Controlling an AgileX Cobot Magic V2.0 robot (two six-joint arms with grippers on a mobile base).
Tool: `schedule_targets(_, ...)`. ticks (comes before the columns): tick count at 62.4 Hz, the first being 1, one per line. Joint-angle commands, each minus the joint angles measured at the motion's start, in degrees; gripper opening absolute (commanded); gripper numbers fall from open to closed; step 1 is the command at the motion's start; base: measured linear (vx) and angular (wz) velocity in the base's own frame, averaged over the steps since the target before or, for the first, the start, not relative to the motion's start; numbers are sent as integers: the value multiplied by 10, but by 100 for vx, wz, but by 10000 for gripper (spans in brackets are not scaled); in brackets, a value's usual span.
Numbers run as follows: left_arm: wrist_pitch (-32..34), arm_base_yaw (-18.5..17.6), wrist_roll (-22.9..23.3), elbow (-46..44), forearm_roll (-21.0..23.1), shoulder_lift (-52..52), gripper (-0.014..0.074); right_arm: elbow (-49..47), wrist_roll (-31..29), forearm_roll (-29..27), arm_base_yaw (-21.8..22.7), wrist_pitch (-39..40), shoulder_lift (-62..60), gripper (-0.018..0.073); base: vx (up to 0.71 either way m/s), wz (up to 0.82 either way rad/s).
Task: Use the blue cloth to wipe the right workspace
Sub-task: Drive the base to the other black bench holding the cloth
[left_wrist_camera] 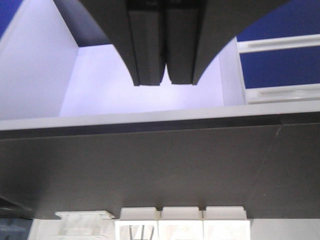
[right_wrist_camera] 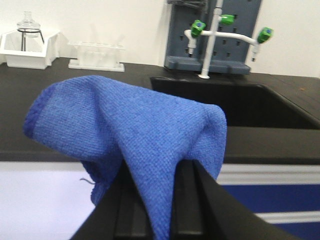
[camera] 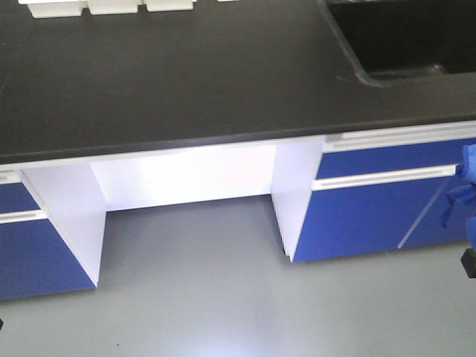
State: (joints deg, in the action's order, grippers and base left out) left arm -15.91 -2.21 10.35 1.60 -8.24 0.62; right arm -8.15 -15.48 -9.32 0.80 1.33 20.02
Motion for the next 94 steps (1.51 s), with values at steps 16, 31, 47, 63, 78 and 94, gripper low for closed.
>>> schedule_targets(16,45,-4,5,17,-1,9,-6,-17,-4,0,2,53,7,0,-34,-30)
schedule_targets(31,45,-4,5,17,-1,9,-6,-17,-4,0,2,53,7,0,-30,-41)
schedule_targets(47,45,-4,5,17,-1,9,-6,-17,-4,0,2,53,7,0,-25,-58)
schedule_targets(63,45,-4,5,17,-1,9,-6,-17,-4,0,2,53,7,0,-18,-73)
schedule_targets(78,45,-4,5,17,-1,9,-6,-17,-4,0,2,53,7,0,-16,-72)
schedule_targets(94,45,-4,5,17,-1,9,-6,-17,-4,0,2,53,7,0,-14,-56)
